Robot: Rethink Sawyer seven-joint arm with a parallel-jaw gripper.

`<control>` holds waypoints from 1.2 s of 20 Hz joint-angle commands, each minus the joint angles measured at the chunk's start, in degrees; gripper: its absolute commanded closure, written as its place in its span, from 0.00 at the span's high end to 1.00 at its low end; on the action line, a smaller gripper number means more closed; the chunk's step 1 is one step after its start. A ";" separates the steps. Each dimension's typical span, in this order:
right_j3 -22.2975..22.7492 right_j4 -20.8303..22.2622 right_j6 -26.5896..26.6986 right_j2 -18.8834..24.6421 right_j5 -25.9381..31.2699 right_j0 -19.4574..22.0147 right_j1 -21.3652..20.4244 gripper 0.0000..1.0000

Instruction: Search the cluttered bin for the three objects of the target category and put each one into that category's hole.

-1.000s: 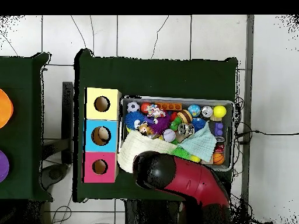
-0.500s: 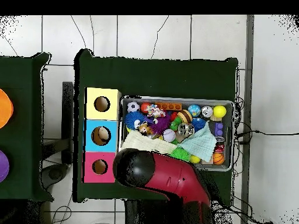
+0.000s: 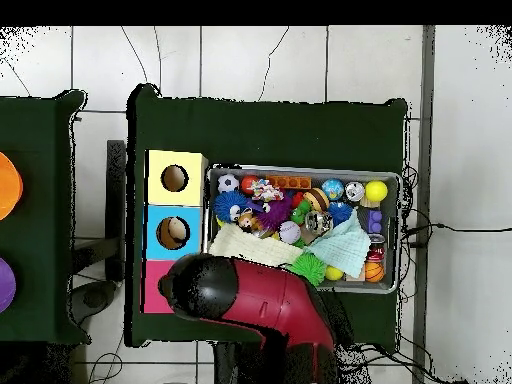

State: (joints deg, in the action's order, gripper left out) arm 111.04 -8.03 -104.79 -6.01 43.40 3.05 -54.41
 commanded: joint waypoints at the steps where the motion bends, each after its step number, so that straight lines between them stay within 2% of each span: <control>1: -3.36 -2.80 -17.96 -0.52 1.89 -2.38 3.67 0.00; 11: -6.40 -4.03 -22.69 -2.06 2.22 -6.46 6.05 0.00; 20: -12.11 -5.16 -28.87 -3.64 3.46 -10.92 10.16 0.00; 24: -14.31 -5.87 -31.34 -4.30 2.21 -12.72 12.29 0.00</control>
State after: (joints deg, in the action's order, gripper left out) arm 102.85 -10.68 -117.27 -9.96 43.40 -8.32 -47.06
